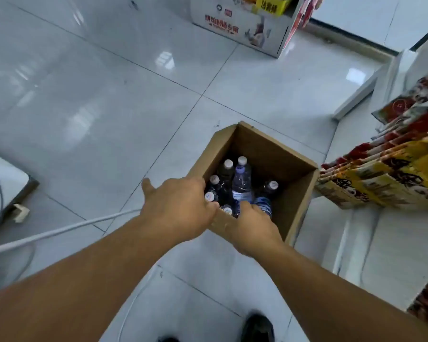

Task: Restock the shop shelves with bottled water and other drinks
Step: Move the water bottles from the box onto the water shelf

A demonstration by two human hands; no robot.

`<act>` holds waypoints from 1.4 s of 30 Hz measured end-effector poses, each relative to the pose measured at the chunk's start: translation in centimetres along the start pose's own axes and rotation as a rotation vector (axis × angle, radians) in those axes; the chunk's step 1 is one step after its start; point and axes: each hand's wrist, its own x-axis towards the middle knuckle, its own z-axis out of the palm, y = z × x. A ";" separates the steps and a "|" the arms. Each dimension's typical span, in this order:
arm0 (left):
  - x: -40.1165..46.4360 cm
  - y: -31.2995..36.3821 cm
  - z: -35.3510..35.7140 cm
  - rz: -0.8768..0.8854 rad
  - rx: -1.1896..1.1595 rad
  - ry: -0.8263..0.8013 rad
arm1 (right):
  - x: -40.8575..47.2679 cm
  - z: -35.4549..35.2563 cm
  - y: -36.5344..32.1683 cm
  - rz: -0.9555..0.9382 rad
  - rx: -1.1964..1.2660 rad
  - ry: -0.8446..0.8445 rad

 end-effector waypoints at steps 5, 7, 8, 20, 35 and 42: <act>4.6 1.3 6.7 0.204 0.147 0.007 | 5.2 4.1 0.7 -0.043 -0.059 -0.137; 5.5 1.0 9.4 0.256 0.226 -0.026 | 6.0 5.1 1.3 -0.063 -0.082 -0.142; 5.8 0.7 10.3 0.270 0.250 -0.018 | 6.2 5.1 1.5 -0.063 -0.103 -0.128; 7.9 1.8 14.2 0.215 0.447 0.128 | 6.3 5.8 2.2 -0.233 -0.153 0.019; -5.4 -1.3 24.2 -0.032 0.089 -0.056 | -3.1 13.4 5.8 -0.399 -0.460 -0.176; -11.4 0.1 27.0 -0.143 0.016 -0.059 | -7.1 14.9 8.3 -0.515 -0.578 -0.236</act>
